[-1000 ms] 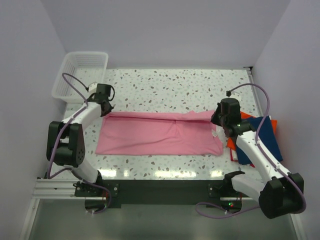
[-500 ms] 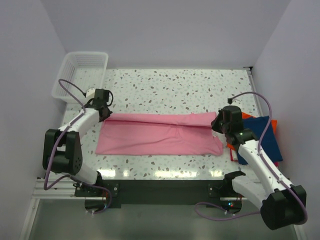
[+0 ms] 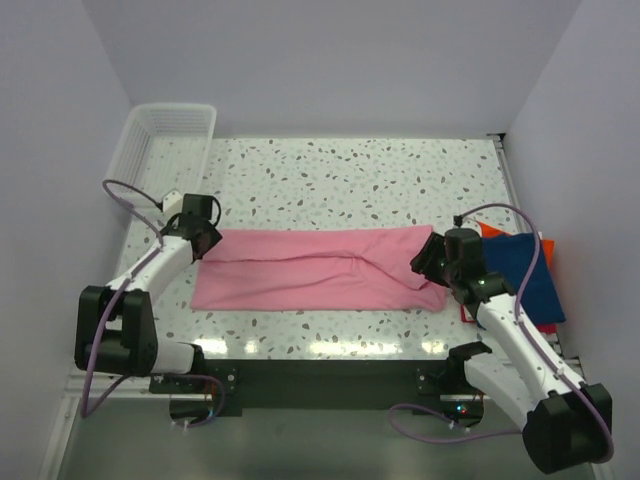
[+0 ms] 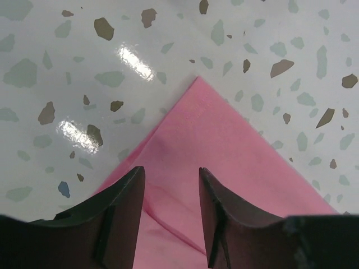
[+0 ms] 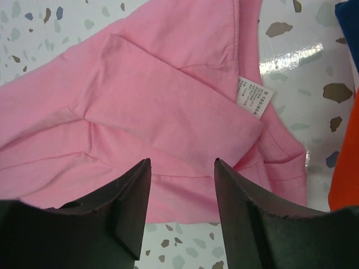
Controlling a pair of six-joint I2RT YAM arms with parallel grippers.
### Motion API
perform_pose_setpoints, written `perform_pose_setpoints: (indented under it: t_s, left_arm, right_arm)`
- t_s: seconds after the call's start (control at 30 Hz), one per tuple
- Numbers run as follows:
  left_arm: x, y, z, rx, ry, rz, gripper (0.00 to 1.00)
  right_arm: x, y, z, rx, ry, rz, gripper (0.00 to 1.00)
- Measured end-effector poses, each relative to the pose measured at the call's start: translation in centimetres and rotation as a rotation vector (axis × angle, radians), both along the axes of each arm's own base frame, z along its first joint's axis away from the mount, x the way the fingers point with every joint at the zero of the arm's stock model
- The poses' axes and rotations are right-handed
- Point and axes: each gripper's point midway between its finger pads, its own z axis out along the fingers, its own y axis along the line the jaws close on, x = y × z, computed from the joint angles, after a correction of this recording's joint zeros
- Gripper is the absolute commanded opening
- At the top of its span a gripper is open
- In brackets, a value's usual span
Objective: Fold and stack the t-shirts
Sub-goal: Fold the tshirt
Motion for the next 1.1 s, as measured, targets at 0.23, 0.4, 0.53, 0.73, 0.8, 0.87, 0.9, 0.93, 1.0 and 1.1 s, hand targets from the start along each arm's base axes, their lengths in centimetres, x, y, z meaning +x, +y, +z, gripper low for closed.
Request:
perform_pose_setpoints:
  t_s: [0.23, 0.4, 0.53, 0.73, 0.8, 0.87, 0.9, 0.93, 1.0, 1.1]
  left_arm:
    - [0.3, -0.4, 2.7, -0.043, -0.121, -0.002, 0.43]
    - [1.6, -2.9, 2.8, -0.118, -0.152, -0.098, 0.40]
    - [1.8, -6.2, 1.7, -0.184, -0.113, -0.247, 0.40]
    - [1.4, -9.4, 2.2, -0.251, -0.090, -0.459, 0.41]
    - [1.2, -10.3, 2.7, -0.271, -0.092, -0.529, 0.41]
    - [0.8, -11.1, 3.1, -0.289, -0.092, -0.596, 0.42]
    - [0.5, -11.5, 3.3, -0.295, -0.093, -0.628, 0.42]
    - [0.3, -11.6, 3.5, -0.295, -0.093, -0.654, 0.42]
    - [-0.2, -11.9, 4.1, -0.288, -0.101, -0.703, 0.42]
    - [-0.7, -12.0, 5.2, -0.265, -0.127, -0.756, 0.42]
  right_arm:
    - [0.0, 0.4, 0.7, 0.014, -0.010, 0.022, 0.58]
    - [2.5, 1.2, 0.4, -0.014, 0.053, 0.058, 0.57]
    - [5.7, 2.1, -0.1, -0.045, 0.095, 0.101, 0.54]
    - [9.4, 3.3, -1.4, -0.087, 0.129, 0.146, 0.54]
    - [10.1, 3.9, -1.6, -0.100, 0.132, 0.162, 0.54]
    - [11.0, 4.6, -1.7, -0.124, 0.127, 0.180, 0.54]
    - [11.4, 5.2, -1.7, -0.134, 0.124, 0.193, 0.54]
    - [11.8, 5.7, -1.8, -0.143, 0.119, 0.204, 0.54]
    - [12.5, 6.6, -1.9, -0.164, 0.112, 0.220, 0.54]
    - [12.9, 7.4, -2.8, -0.203, 0.124, 0.232, 0.51]
